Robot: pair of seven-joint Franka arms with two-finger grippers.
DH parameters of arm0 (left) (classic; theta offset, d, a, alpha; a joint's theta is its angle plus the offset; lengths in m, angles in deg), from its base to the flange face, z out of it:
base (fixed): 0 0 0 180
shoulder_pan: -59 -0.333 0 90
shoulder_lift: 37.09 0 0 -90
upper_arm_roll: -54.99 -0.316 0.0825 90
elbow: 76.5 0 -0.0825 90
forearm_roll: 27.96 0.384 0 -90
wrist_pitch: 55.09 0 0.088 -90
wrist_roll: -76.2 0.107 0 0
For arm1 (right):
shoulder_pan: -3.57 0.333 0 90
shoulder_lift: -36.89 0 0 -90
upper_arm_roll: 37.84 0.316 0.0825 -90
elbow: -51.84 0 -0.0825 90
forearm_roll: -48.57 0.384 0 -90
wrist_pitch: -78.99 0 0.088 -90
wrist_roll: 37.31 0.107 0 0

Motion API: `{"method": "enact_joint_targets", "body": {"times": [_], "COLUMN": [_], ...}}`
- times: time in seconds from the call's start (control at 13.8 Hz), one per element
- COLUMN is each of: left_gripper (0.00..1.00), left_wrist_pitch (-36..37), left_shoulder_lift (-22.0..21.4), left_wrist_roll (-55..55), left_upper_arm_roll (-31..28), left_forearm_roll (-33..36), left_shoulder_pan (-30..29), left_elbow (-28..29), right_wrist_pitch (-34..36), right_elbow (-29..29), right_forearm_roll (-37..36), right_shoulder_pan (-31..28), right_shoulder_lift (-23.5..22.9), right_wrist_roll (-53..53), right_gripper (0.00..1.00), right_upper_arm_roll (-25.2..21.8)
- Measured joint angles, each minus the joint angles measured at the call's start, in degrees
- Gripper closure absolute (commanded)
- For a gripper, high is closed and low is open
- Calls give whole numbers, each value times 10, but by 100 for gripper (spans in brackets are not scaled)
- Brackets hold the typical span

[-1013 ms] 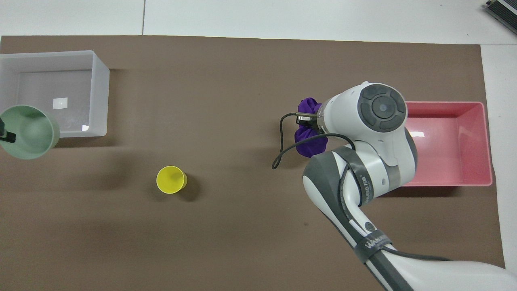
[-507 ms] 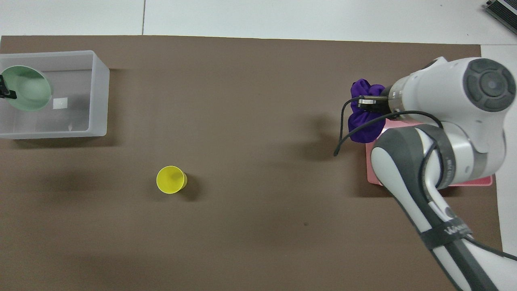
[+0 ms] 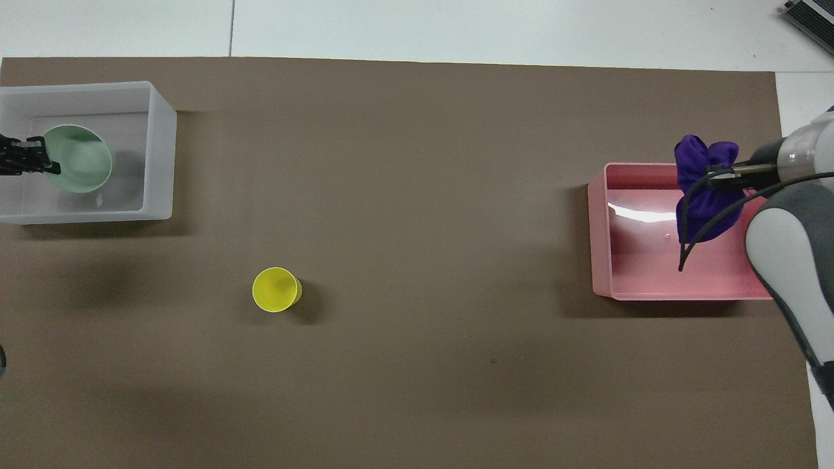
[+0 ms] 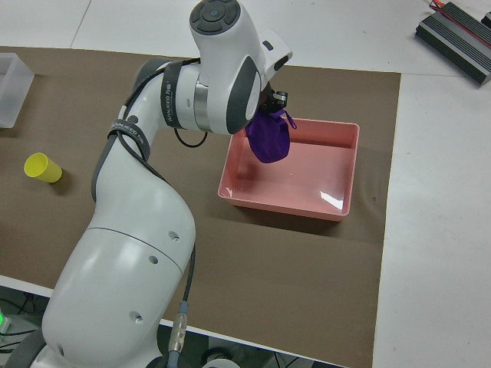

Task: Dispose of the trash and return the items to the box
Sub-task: 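Lower the cloth into the tray while the left gripper sets the bowl in the box, then release the cloth and withdraw the right gripper while the left gripper grasps the cup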

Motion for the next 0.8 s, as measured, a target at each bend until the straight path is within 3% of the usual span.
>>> {"method": "enact_joint_targets", "body": {"times": [0.22, 0.43, 0.51, 0.58, 0.65, 0.8], "left_gripper": [0, 0, 0, 0, 0, 0], "left_wrist_pitch": [8, 47, 61, 76, 96, 169], "left_shoulder_lift": [1, -12, -25, -42, -63, -104], "left_wrist_roll": [0, 0, 0, 0, 0, -6], "left_upper_arm_roll": [0, 2, 5, 9, 12, 12], "left_forearm_roll": [0, 0, 0, 0, 0, 0], "left_shoulder_pan": [-1, 0, 1, 7, 20, 66], "left_elbow": [-1, -8, -11, -13, -14, -14], "right_wrist_pitch": [-10, -65, -93, -126, -145, -161], "right_elbow": [47, 110, 134, 158, 175, 192], "right_forearm_roll": [0, 1, 1, 1, 1, 1], "right_shoulder_pan": [-19, -19, -19, -19, -19, -21], "right_shoulder_lift": [-4, -11, -13, -16, -17, -22], "right_wrist_roll": [-3, -1, -1, -1, -1, 0], "right_gripper": [100, 100, 77, 38, 5, 0], "right_upper_arm_roll": [0, 2, 2, 1, 1, 1]}}
